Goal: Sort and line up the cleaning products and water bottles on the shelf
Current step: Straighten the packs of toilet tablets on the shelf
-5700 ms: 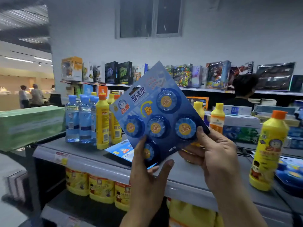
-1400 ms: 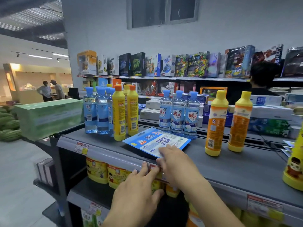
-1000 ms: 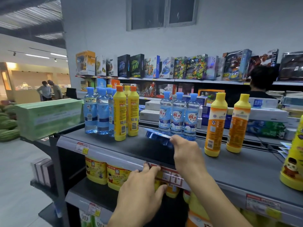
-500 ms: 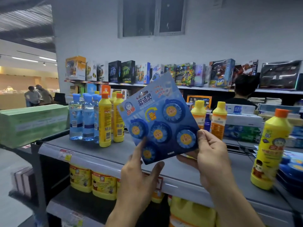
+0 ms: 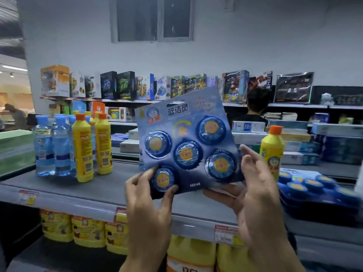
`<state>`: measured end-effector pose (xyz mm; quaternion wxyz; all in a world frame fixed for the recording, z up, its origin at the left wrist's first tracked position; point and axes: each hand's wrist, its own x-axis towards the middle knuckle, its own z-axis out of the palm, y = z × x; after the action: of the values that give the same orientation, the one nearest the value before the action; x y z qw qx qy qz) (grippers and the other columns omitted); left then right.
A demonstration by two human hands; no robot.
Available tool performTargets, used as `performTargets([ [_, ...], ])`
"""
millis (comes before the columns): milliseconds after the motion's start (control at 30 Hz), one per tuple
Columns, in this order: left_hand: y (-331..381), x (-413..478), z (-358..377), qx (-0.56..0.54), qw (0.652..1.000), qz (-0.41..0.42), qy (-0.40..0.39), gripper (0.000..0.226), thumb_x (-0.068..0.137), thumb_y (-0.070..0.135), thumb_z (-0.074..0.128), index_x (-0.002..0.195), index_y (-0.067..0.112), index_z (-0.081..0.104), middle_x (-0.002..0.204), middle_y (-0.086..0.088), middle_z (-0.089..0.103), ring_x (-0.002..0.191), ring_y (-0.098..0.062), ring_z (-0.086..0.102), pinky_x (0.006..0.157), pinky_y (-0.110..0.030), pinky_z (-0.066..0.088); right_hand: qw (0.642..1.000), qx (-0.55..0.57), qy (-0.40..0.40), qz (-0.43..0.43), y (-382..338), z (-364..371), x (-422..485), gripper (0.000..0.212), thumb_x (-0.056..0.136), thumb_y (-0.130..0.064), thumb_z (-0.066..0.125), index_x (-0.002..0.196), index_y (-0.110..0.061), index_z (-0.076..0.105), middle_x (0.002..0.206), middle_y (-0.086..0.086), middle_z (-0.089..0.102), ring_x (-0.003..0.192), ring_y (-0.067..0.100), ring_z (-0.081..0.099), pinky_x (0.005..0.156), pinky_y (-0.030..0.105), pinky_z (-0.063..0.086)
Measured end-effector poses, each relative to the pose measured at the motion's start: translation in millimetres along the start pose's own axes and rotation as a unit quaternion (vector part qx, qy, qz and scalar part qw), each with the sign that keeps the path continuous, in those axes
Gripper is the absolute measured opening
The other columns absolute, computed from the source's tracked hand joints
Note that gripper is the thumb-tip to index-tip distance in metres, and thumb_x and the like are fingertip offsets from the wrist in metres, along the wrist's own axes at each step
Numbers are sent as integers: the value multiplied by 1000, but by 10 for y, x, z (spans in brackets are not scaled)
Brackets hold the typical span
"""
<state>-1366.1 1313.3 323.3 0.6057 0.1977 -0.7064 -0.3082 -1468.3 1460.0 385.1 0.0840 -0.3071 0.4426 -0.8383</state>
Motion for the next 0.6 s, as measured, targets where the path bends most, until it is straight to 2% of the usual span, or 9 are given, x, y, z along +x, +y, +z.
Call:
performTargets([
  [67, 161, -28, 106, -2, 1000, 21, 10, 50, 92, 35, 72, 139, 24, 59, 130, 2, 45, 115, 4, 57, 96, -1, 43, 994, -63, 11, -86, -60, -73, -84, 49, 96, -18, 74, 138, -41, 61, 119, -10, 77, 98, 36, 79, 79, 55, 66],
  [167, 385, -59, 230, -10, 999, 46, 13, 50, 96, 29, 71, 144, 22, 55, 137, 5, 39, 112, -1, 55, 101, 0, 39, 978, -142, 34, -147, -72, -208, -117, 64, 90, -1, 80, 139, -39, 63, 122, -21, 74, 102, 27, 79, 80, 46, 67],
  [300, 675, -168, 478, -23, 994, 105, 21, 52, 98, 27, 69, 147, 17, 54, 141, 9, 32, 125, 13, 44, 104, 3, 34, 973, -138, 78, -169, -270, -573, -89, 59, 88, 2, 79, 136, -30, 65, 117, -15, 77, 90, 25, 81, 75, 38, 68],
  [367, 816, -213, 626, -35, 991, 131, 18, 56, 95, 26, 73, 148, 16, 55, 145, 0, 34, 131, 18, 38, 106, 1, 33, 966, -153, 95, -183, -420, -768, -101, 58, 87, 0, 80, 132, -33, 65, 115, -16, 78, 85, 23, 81, 74, 31, 66],
  [467, 1021, -261, 888, -46, 984, 171, -6, 62, 94, 24, 76, 151, 19, 54, 151, -6, 35, 135, 11, 36, 114, -11, 38, 948, -204, 130, -208, -628, -1093, -93, 59, 85, -8, 84, 133, -37, 66, 118, -13, 78, 82, 20, 81, 72, 23, 64],
  [533, 1185, -318, 1072, -54, 981, 186, -24, 61, 96, 21, 75, 153, 18, 53, 153, -6, 35, 139, 8, 33, 115, -18, 42, 937, -228, 155, -216, -725, -1330, -72, 59, 84, -17, 84, 137, -33, 65, 121, -12, 77, 90, 19, 81, 78, 27, 65],
  [600, 1354, -398, 1259, -62, 977, 201, -30, 61, 98, 19, 73, 154, 12, 51, 152, -12, 38, 143, 8, 30, 117, -14, 34, 927, -242, 178, -223, -803, -1575, -67, 59, 83, -27, 82, 139, -32, 64, 122, -16, 76, 94, 20, 80, 84, 35, 66],
])
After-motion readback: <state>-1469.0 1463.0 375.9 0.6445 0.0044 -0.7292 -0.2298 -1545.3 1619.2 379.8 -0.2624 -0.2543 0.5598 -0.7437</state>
